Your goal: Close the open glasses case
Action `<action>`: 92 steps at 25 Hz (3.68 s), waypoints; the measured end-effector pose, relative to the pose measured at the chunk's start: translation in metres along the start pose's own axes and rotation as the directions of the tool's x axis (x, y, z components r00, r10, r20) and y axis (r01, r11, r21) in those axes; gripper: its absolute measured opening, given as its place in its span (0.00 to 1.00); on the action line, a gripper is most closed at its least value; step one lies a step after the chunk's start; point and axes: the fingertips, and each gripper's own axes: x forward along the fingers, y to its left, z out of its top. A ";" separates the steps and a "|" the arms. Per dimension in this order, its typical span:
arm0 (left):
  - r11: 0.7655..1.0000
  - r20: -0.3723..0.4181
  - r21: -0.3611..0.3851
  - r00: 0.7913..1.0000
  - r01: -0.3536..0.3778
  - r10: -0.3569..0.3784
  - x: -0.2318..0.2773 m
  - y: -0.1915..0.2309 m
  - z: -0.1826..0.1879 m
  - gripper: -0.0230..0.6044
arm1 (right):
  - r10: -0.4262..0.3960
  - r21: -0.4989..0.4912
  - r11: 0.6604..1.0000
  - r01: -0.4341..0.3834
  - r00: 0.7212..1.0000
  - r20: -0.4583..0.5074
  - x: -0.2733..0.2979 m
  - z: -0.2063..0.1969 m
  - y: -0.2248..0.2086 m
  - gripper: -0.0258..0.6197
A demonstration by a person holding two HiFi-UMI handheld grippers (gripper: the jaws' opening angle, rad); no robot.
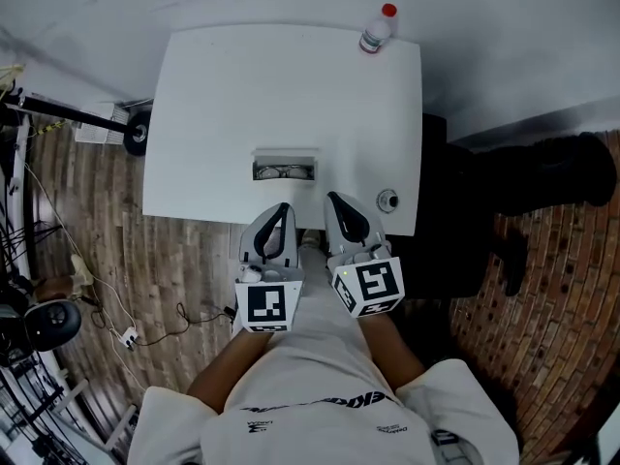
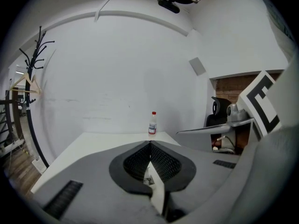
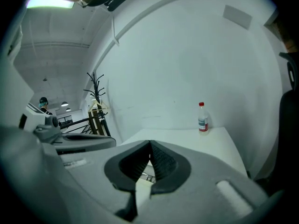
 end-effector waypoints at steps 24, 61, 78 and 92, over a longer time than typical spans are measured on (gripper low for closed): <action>0.995 -0.130 -0.051 0.988 0.081 -0.087 0.072 0.032 -0.052 0.03 | -0.062 0.060 0.995 0.074 0.982 -0.179 0.095 -0.072 -0.049 0.06; 0.994 -0.213 -0.079 0.972 0.082 -0.097 0.101 0.051 -0.100 0.03 | 0.008 0.211 0.975 0.063 0.948 -0.318 0.154 -0.140 -0.079 0.15; 0.994 -0.221 -0.071 0.970 0.084 -0.098 0.097 0.052 -0.104 0.03 | 0.067 0.286 0.957 0.037 0.936 -0.345 0.161 -0.149 -0.083 0.13; 0.997 -0.207 -0.059 0.976 0.057 -0.069 0.094 0.054 -0.102 0.03 | 0.051 0.253 0.967 0.044 0.933 -0.357 0.156 -0.151 -0.080 0.13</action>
